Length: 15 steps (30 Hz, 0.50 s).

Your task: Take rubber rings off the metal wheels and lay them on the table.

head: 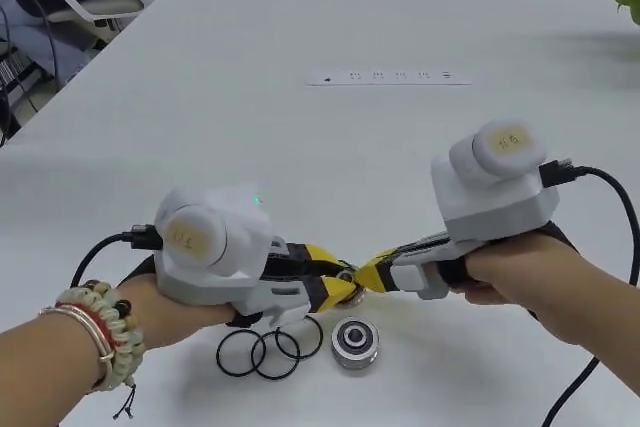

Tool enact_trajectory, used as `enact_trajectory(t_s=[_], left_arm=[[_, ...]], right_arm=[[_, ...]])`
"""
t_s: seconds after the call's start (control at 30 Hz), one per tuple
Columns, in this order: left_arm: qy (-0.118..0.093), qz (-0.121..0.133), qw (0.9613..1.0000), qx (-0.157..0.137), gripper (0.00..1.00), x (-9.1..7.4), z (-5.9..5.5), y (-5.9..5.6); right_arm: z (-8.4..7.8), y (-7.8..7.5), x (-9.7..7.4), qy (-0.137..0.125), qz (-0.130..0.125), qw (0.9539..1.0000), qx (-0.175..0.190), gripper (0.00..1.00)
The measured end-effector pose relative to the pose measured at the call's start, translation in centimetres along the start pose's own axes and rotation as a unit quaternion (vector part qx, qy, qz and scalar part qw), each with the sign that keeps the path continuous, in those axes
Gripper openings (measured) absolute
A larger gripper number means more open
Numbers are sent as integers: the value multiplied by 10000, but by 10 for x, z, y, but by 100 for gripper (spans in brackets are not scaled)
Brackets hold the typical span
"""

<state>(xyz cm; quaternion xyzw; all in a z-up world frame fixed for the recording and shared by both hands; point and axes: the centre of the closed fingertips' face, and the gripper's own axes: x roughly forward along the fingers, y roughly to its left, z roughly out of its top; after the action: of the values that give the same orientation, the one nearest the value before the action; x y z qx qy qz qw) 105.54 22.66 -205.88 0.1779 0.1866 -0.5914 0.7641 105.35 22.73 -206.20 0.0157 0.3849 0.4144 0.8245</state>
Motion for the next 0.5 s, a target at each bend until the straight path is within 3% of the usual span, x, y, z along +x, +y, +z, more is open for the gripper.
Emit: enact_trajectory(t_s=[0.5], left_arm=[[206,0,9998,-17,8,2,1,0]], right_arm=[[0,-2,-1,14,-38,10000,-81,0]])
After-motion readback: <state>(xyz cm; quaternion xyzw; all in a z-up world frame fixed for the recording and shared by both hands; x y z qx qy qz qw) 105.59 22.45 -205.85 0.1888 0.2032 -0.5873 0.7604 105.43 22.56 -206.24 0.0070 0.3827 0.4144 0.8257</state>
